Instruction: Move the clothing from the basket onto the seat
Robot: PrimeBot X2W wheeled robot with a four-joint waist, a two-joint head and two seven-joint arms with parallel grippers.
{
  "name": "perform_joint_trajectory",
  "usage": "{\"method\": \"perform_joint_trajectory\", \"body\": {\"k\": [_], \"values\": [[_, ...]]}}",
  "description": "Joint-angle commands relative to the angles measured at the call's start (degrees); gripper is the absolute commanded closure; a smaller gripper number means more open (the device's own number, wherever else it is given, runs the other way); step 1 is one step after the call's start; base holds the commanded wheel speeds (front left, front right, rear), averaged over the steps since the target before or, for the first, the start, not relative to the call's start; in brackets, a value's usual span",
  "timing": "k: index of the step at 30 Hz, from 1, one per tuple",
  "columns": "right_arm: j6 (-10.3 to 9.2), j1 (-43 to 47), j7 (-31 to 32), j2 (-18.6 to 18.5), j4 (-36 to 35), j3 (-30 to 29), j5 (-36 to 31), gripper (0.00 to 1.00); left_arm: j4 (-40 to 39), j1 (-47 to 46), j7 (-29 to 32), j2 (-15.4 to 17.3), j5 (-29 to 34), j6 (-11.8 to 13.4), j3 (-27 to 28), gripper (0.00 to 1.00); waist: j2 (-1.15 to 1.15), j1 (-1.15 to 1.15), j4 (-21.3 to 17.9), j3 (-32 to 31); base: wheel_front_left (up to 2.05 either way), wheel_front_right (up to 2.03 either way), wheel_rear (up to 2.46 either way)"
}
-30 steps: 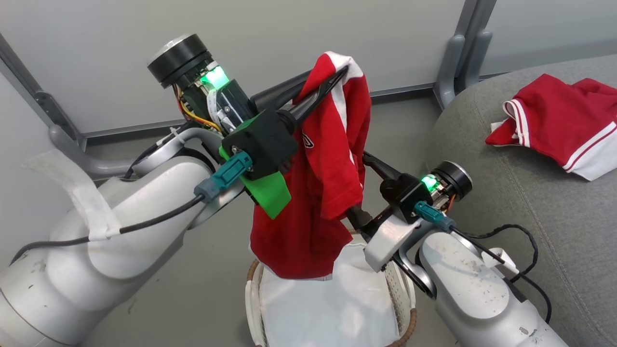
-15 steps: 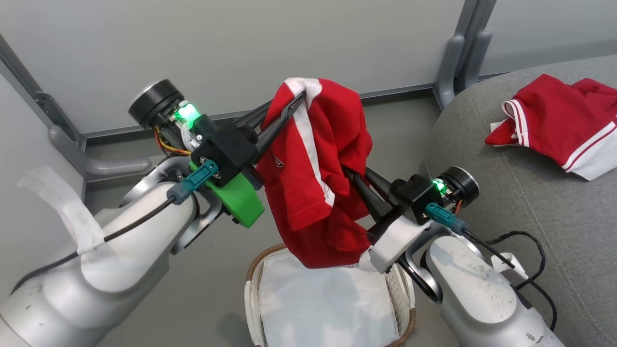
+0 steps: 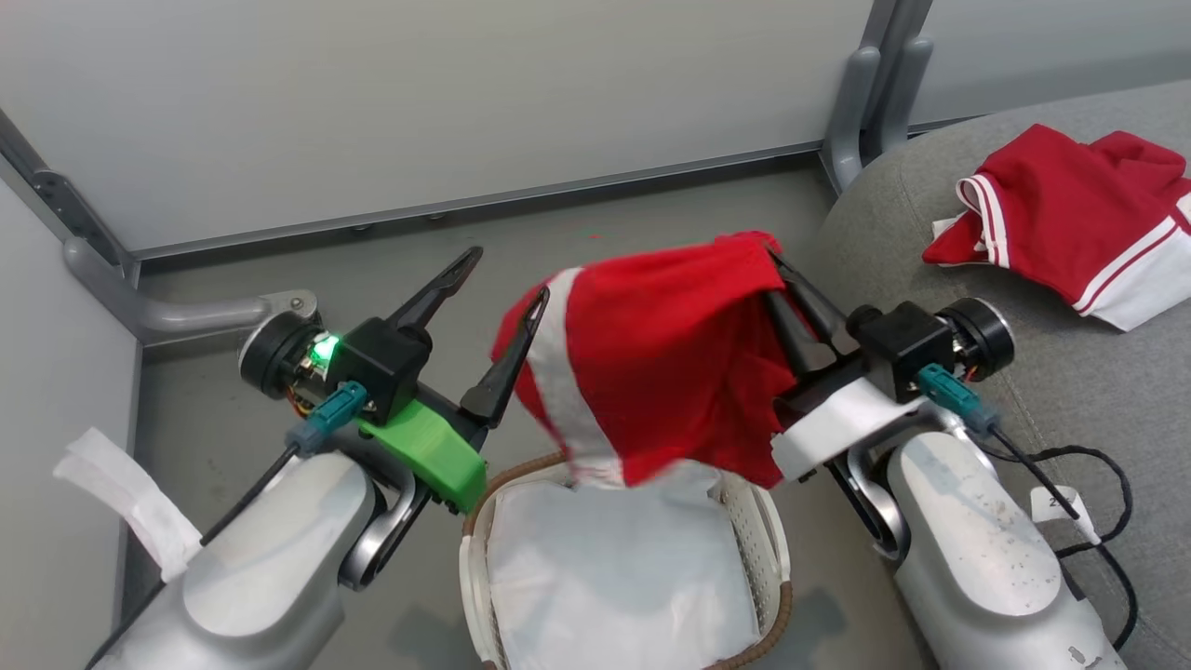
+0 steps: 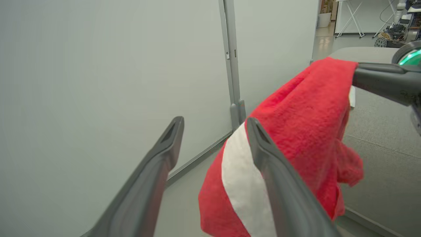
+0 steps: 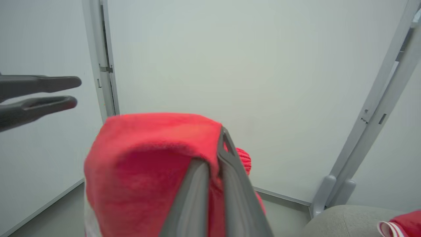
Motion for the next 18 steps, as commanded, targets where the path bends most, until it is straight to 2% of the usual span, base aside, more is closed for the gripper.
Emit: {"method": "perform_joint_trajectory", "body": {"k": [1, 11, 18], "values": [[-0.08, 1.02, -0.12, -0.18, -0.68, -1.18, -0.57, 1.0, 0.28, 1.88, -0.37, -0.23, -0.23, 0.1, 0.49, 0.0, 0.62, 0.0, -0.11, 0.24, 0.0, 0.0, 0.0], [-0.08, 2.79, -0.12, -0.18, -3.62, -7.79, -2.99, 1.0, -0.44, 9.47, -0.42, -3.28, 2.61, -0.58, 5.42, 0.0, 0.62, 0.0, -0.86, 1.17, 0.0, 0.0, 0.0], [-0.08, 3.68, -0.12, -0.18, -5.03, -10.02, -2.99, 1.0, -0.05, 12.29, -0.42, -5.51, 5.05, -1.54, 8.57, 0.0, 0.62, 0.0, -4.63, 3.62, 0.0, 0.0, 0.0]]}}
